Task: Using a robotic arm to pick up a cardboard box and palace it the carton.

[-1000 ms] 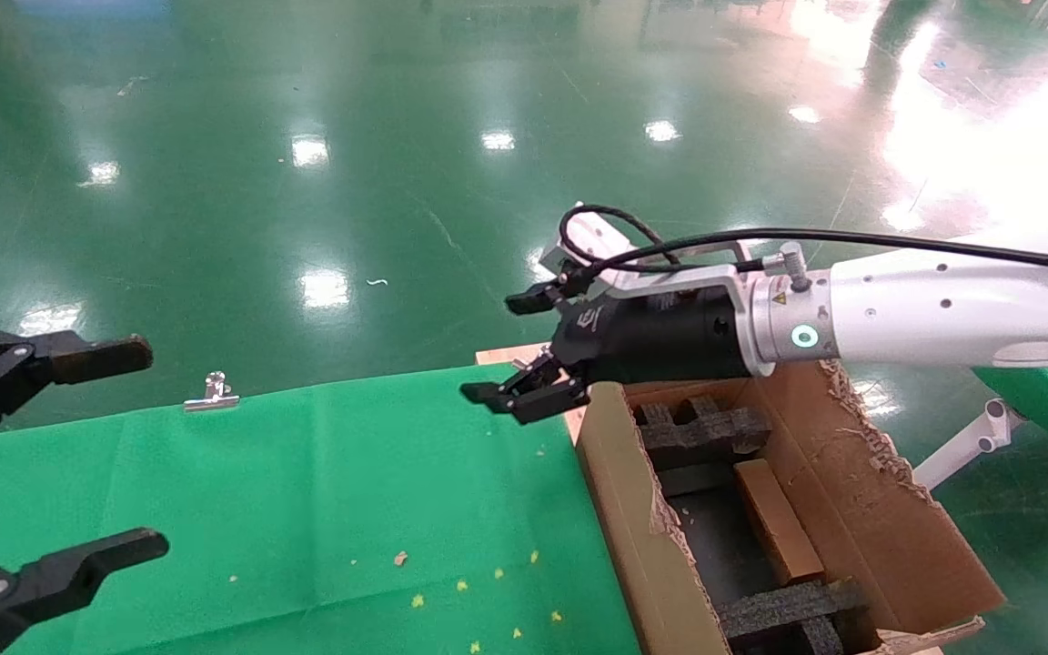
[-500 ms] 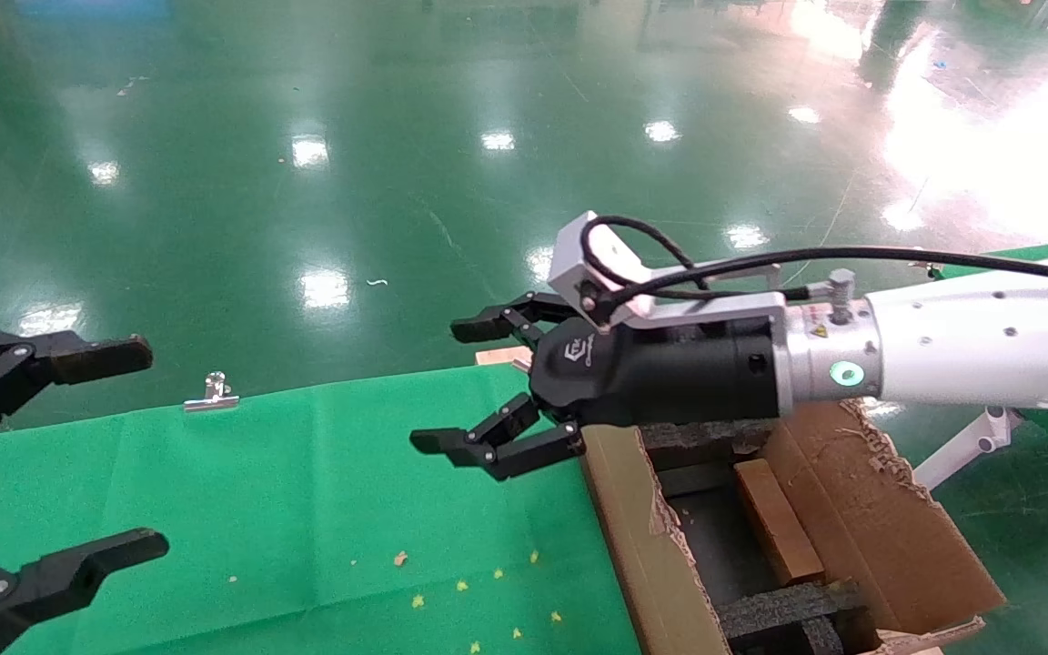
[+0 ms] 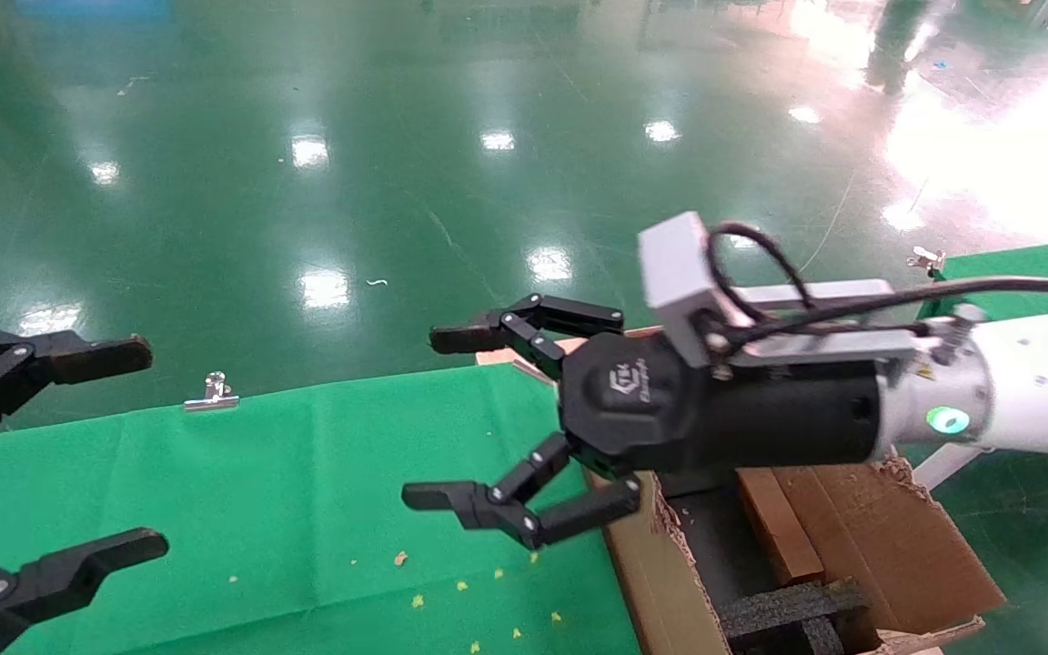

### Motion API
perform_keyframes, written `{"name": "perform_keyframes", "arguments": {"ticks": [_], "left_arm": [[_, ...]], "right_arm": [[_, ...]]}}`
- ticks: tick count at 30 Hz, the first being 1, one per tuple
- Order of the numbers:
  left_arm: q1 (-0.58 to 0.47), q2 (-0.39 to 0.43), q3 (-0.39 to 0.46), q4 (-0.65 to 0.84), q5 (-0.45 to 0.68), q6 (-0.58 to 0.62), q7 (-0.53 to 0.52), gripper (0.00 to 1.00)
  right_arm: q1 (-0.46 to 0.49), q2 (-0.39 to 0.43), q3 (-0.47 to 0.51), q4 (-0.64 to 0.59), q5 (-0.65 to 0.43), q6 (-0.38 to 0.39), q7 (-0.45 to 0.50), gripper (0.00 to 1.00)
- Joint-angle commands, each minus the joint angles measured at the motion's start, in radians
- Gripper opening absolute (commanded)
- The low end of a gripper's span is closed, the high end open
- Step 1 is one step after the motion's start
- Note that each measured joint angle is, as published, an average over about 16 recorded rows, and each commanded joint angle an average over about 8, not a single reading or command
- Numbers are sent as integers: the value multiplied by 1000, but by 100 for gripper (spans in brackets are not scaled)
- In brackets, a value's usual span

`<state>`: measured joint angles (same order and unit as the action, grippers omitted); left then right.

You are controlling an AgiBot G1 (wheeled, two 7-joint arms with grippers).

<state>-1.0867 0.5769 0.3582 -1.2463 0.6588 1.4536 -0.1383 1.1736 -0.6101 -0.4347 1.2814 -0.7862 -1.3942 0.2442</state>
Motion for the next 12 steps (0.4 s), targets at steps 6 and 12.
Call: {"name": "perform_keyframes", "arguments": {"ticks": [6,12], "left_arm": [[0,0,0,0,0,0,0,100],[0,0,0,0,0,0,0,100]], "right_arm": [[-102,-1,161,2,58,-104,-57,100],[-134,-1,211,3,77,-136,-71,100]]}}
